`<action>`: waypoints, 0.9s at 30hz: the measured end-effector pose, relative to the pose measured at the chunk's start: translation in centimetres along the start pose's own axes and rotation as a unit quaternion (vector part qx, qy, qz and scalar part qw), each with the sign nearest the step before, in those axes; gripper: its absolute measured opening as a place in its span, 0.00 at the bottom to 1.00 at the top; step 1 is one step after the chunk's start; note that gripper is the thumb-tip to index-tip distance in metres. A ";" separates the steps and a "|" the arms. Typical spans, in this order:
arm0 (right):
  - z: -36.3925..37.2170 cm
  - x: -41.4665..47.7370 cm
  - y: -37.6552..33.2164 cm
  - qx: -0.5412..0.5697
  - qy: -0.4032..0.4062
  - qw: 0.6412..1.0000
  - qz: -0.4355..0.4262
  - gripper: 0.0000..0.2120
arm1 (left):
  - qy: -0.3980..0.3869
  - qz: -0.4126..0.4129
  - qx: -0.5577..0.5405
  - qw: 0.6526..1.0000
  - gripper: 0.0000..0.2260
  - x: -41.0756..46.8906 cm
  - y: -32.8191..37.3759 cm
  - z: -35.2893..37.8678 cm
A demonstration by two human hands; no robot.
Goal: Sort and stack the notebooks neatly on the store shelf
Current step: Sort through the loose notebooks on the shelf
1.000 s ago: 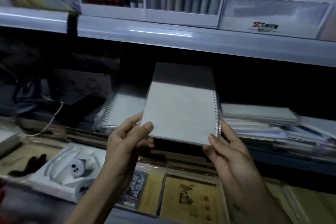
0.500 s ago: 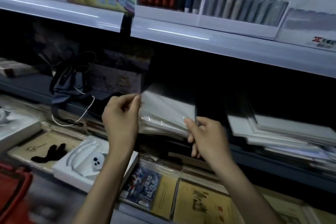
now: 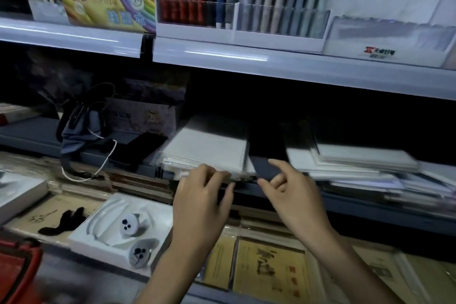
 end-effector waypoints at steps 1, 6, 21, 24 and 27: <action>-1.1 -0.5 0.6 0.000 0.003 1.000 -0.005 0.25 | -0.010 0.012 -0.005 1.000 0.08 -0.4 0.8 0.6; -7.0 -2.3 5.1 -0.076 0.055 0.995 -0.044 0.23 | -0.058 0.079 -0.028 0.995 0.14 -2.8 5.4 3.9; -22.1 -4.2 20.3 -0.141 0.279 0.947 0.067 0.21 | -0.111 0.224 -0.134 0.959 0.20 -5.2 26.5 12.4; -25.3 -5.2 23.2 -0.146 0.304 0.934 0.117 0.21 | -0.102 0.302 -0.152 0.936 0.20 -4.5 32.8 14.3; -27.8 -6.0 25.4 -0.156 0.316 0.922 0.161 0.21 | -0.086 0.378 -0.128 0.913 0.19 -3.8 38.4 16.8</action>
Point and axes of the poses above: each hand's wrist, its own x-axis towards the middle knuckle, its own z-axis out of the palm, y = z × x, the point moved 9 cm from there along x, towards the middle knuckle, and after that the axes turned 9 degrees about y, right-handed, at the moved point
